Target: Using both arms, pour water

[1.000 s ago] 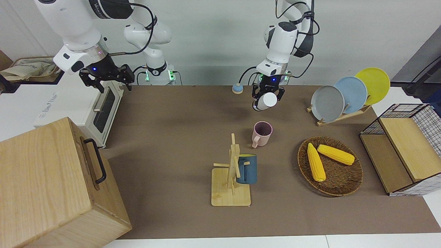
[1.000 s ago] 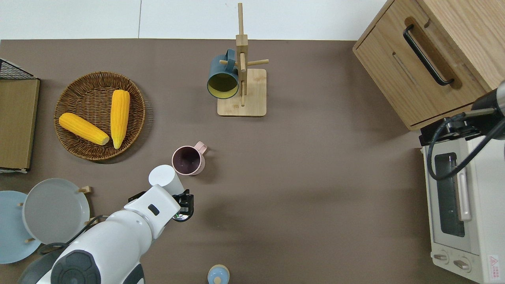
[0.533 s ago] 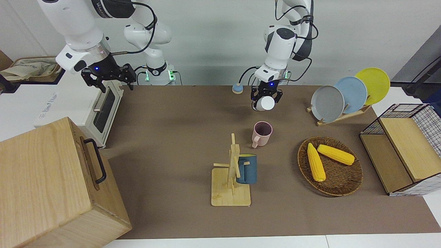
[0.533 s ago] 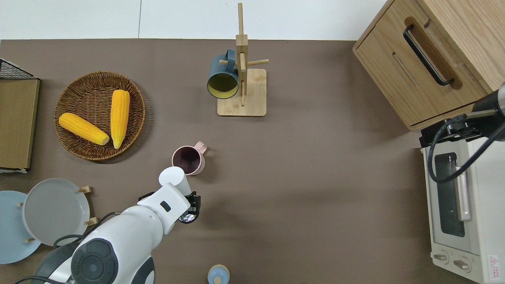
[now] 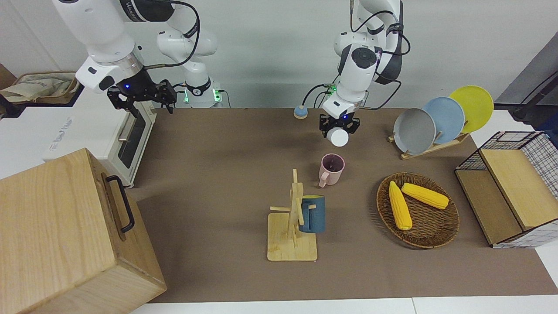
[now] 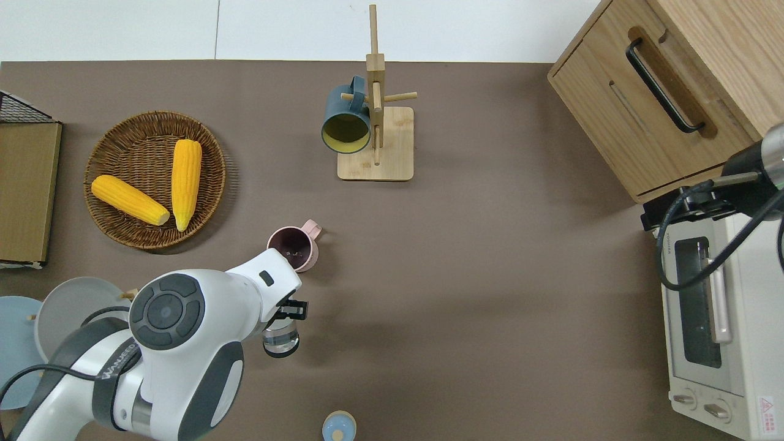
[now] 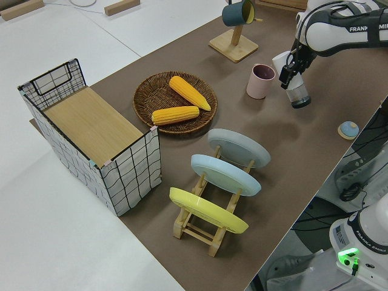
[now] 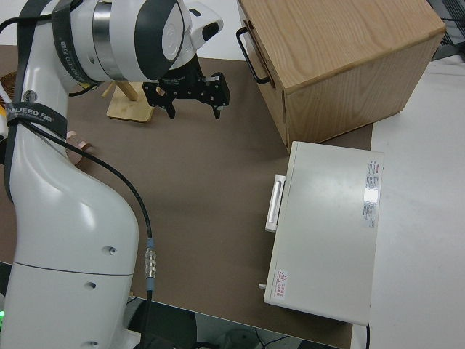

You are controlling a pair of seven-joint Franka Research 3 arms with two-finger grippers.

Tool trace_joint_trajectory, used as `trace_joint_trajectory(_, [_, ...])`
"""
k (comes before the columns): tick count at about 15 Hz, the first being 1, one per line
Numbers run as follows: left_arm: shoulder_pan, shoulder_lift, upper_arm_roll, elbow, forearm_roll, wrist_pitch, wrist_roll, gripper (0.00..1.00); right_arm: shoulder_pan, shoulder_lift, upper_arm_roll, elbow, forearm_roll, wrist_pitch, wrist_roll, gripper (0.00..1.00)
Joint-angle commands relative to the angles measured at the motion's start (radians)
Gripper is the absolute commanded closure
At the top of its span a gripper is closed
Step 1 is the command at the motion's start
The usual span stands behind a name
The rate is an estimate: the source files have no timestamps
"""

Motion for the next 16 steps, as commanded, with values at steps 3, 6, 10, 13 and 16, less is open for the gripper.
trace_joint_trajectory(3, [0.021, 0.062, -0.003, 0.111, 0.028, -0.099, -0.003, 1.00, -0.007, -0.021, 0.003, -0.025, 0.019, 0.004, -0.015, 0.009])
trace_joint_trajectory(6, [0.022, 0.080, -0.001, 0.141, 0.029, -0.137, -0.004, 1.00, -0.007, -0.022, 0.003, -0.025, 0.019, 0.004, -0.015, 0.009])
trace_joint_trajectory(10, [0.035, 0.088, -0.003, 0.160, 0.031, -0.164, -0.003, 1.00, -0.007, -0.021, 0.003, -0.025, 0.019, 0.004, -0.015, 0.009])
trace_joint_trajectory(13, [0.035, 0.096, -0.003, 0.175, 0.031, -0.190, -0.004, 1.00, -0.007, -0.021, 0.003, -0.025, 0.019, 0.004, -0.015, 0.009])
trace_joint_trajectory(16, [0.035, 0.096, -0.003, 0.200, 0.031, -0.234, -0.004, 1.00, -0.007, -0.022, 0.003, -0.025, 0.019, 0.004, -0.015, 0.009])
